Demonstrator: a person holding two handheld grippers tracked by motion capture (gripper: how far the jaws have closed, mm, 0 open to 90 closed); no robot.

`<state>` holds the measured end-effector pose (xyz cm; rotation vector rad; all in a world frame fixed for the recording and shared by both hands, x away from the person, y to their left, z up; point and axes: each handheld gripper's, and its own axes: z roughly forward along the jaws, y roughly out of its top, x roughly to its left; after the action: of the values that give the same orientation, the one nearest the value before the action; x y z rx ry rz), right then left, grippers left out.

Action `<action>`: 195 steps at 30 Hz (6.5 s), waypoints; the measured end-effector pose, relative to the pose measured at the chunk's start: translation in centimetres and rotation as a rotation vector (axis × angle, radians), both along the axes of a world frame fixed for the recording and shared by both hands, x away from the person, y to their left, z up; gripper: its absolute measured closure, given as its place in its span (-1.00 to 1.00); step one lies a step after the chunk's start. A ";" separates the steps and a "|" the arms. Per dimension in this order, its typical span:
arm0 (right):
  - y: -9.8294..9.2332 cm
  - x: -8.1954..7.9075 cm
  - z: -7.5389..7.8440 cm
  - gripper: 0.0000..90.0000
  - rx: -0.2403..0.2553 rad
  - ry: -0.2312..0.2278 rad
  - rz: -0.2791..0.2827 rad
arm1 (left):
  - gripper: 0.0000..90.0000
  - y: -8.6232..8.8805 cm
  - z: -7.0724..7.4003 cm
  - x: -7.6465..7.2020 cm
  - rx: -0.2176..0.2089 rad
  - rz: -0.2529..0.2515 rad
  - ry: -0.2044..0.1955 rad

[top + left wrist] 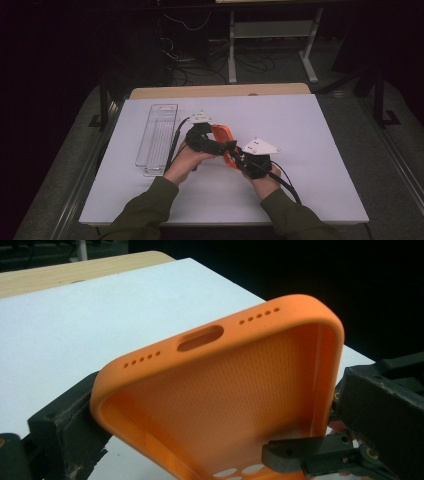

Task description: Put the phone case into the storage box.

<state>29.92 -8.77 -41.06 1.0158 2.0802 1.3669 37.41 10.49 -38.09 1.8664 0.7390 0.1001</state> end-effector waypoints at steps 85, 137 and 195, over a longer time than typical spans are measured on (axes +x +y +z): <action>-0.8 0.8 0.0 -0.41 -0.005 0.053 0.088 | -0.68 2.2 1.0 0.2 -0.067 0.083 -0.070; -7.3 -0.7 -1.6 -1.00 -0.051 0.101 0.020 | -0.68 2.6 1.4 0.1 -0.064 0.078 -0.085; -9.7 -2.1 -2.7 -1.00 -0.094 0.099 0.005 | -0.68 4.4 5.4 2.6 -0.031 0.099 -0.159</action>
<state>27.77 -18.49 -43.75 1.0593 2.1975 1.2315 39.98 14.84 -32.71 1.7692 0.7186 0.2958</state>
